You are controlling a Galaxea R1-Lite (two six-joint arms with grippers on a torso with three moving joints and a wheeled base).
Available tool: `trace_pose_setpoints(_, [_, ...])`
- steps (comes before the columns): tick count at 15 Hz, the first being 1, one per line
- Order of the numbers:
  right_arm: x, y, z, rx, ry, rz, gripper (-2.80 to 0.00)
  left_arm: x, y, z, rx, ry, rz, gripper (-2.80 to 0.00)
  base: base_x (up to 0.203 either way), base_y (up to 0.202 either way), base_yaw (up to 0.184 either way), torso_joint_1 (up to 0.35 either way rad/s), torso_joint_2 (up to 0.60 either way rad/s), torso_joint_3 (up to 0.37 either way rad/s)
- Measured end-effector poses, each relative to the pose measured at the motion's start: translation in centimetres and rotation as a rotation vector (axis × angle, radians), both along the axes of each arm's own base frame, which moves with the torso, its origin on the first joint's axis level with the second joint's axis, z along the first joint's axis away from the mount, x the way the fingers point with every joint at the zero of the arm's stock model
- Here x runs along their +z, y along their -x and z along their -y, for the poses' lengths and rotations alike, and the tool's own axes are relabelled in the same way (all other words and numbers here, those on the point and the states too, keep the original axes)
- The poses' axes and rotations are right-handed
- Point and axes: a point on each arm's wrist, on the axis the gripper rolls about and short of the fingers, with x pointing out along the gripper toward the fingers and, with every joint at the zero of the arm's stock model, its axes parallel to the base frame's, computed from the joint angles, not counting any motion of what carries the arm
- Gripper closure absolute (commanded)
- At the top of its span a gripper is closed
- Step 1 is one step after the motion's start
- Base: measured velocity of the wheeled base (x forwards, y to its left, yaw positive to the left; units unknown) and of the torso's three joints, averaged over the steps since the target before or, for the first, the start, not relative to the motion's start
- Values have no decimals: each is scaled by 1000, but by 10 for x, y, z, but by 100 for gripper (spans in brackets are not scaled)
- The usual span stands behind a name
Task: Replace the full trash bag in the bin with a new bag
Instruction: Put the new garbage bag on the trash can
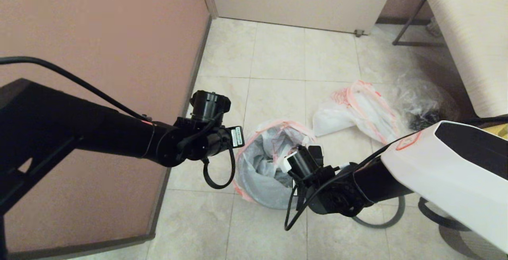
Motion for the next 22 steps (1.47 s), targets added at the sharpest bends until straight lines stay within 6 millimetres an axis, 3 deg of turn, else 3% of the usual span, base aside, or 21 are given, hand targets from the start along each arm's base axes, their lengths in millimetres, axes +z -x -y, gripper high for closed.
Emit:
trace_pose_setpoints(9, [2,-9,-5,16,39,-9,0,-13,6,-2,-64,-126,-48,0,0,0,0,0,0,0])
trace_pose_setpoints(16, [-13,-23,1,32,75,-31,0,-12,10,-1,-86,-122,-30,0,0,0,0,0,0,0])
trace_pose_setpoints(22, [4,-24,-3,76,97,5,0,-11,12,-2,-88,-122,-31,0,0,0,0,0,0,0])
